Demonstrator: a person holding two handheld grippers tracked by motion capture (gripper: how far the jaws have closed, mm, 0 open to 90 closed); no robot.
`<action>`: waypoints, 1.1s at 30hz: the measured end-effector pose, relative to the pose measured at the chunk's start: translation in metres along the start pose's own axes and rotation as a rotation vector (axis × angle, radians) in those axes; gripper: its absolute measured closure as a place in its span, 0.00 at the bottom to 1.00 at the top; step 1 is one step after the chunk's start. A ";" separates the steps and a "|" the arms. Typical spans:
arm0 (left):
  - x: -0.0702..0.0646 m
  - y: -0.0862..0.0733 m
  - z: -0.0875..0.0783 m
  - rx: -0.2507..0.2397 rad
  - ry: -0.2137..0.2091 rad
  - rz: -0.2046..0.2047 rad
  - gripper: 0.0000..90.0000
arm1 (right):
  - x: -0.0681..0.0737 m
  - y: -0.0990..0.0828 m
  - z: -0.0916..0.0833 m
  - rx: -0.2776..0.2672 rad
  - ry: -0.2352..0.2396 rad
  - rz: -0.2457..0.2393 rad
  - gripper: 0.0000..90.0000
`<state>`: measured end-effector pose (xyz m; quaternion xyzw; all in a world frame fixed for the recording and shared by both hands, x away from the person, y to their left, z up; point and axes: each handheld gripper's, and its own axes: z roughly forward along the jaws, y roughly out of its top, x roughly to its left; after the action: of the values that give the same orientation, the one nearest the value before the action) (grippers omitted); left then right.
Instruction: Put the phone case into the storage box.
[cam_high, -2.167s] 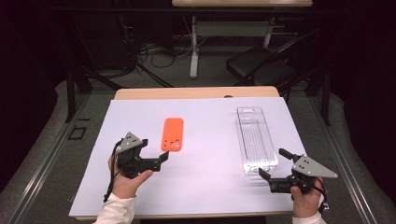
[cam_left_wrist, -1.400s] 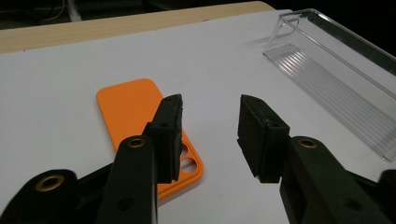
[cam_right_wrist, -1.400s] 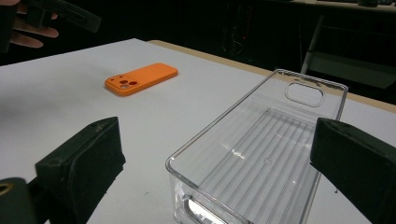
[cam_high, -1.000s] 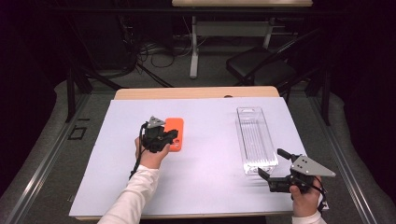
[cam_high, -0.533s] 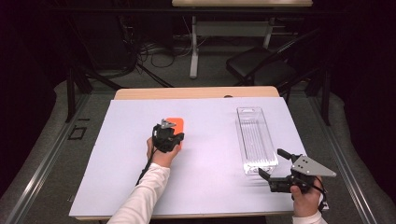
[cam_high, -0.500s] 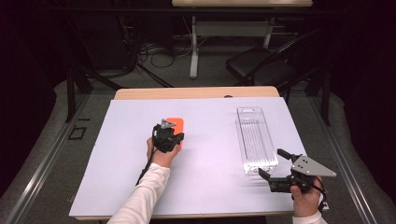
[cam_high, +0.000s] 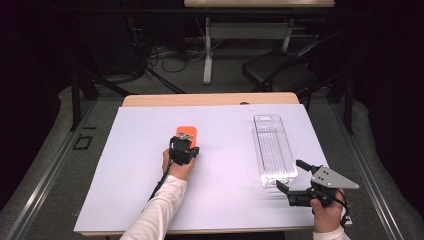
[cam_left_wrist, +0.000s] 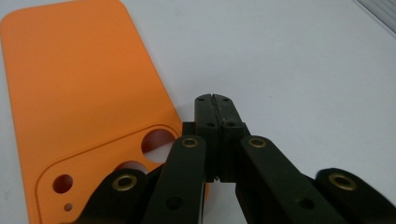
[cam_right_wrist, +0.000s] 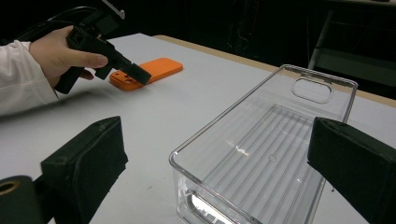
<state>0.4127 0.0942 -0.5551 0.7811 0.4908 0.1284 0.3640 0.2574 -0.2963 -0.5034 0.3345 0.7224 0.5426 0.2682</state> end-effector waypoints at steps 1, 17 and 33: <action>-0.001 -0.001 0.000 0.005 -0.001 -0.007 1.00 | 0.000 0.000 0.000 0.000 0.001 0.000 0.04; 0.001 -0.010 -0.008 0.020 0.003 -0.006 1.00 | 0.001 0.000 -0.001 0.001 0.003 0.002 0.04; 0.019 -0.022 -0.025 0.018 0.028 -0.016 1.00 | 0.001 0.000 -0.001 0.000 0.001 0.003 0.04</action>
<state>0.3932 0.1276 -0.5563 0.7787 0.5030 0.1318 0.3510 0.2564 -0.2958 -0.5029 0.3353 0.7221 0.5430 0.2670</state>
